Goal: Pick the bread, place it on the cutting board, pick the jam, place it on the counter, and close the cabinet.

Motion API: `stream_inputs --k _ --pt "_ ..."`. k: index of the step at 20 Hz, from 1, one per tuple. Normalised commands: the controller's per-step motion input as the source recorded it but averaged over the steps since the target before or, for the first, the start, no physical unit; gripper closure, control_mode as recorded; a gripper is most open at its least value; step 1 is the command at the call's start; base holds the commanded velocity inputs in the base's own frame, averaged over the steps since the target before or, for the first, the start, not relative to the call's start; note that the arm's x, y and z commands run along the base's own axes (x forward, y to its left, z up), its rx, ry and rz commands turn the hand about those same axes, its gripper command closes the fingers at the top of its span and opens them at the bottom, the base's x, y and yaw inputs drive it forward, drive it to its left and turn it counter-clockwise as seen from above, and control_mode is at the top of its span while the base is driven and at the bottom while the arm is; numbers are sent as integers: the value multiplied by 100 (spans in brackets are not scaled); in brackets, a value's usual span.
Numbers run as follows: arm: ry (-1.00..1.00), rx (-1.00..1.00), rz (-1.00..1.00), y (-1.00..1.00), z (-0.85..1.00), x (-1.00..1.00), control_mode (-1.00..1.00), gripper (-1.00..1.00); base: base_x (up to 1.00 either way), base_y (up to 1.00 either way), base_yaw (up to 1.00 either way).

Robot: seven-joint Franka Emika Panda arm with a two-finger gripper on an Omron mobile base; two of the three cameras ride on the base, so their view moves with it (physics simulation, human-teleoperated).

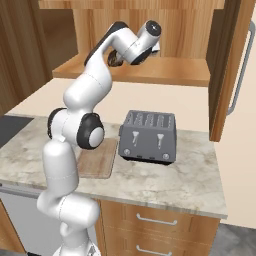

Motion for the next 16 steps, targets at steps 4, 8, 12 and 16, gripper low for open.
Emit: stream_inputs --k 4,8,12,16 --pt "0 0 0 0 0 -31 -100 100 0 0 0" --pt "-1 0 0 0 0 -41 -100 100 0 0 0" --pt "-5 0 0 0 0 -49 -100 100 0 0 0" --pt "-6 0 0 0 -1 -48 -100 100 0 0 0"
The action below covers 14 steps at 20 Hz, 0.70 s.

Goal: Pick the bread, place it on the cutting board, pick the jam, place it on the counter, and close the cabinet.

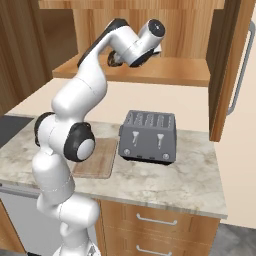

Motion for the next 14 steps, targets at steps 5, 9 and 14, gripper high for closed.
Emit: stream_inputs --k 5,9,14 --pt "-8 0 -1 0 -5 -44 -100 100 0 0 0" --pt "-10 0 -3 0 -6 -48 -100 100 0 0 0" --pt "-9 0 -6 0 -6 -57 -100 100 0 0 0"
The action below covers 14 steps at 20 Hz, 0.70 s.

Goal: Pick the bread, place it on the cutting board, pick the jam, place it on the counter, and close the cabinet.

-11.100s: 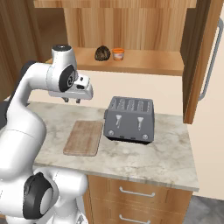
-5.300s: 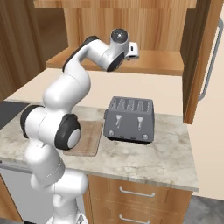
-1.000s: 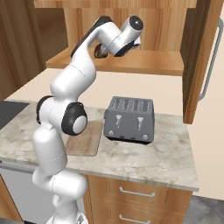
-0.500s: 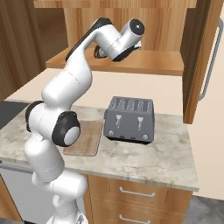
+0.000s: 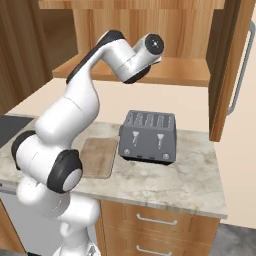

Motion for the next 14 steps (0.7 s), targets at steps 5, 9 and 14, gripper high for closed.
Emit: stream_inputs --k 5,9,14 --pt "-7 0 -8 0 -4 -64 -100 100 0 0 0" --pt "-6 0 -4 -4 -7 -64 -100 100 0 0 0" --pt "-4 0 -4 -8 -12 -71 -100 100 0 0 0"
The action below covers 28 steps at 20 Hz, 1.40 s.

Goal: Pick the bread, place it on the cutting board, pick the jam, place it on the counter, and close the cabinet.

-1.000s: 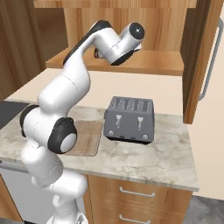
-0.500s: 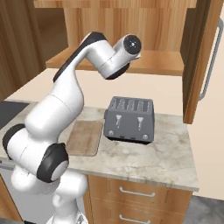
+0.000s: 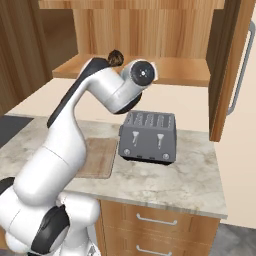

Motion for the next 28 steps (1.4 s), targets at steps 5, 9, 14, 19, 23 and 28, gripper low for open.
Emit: stream_inputs --k 5,9,14,19,23,28 --pt "-1 0 0 -15 -7 -63 -100 100 0 0 0" --pt "0 1 0 -13 -3 -61 -100 100 0 0 0" --pt "0 2 0 -17 -1 -60 -100 100 0 0 0" --pt "0 2 -1 -11 -4 -62 -100 100 0 0 0" --pt "-3 1 -4 -11 -28 -55 -100 100 0 0 0" --pt "-5 0 -4 -11 -41 -46 -100 100 0 0 0"
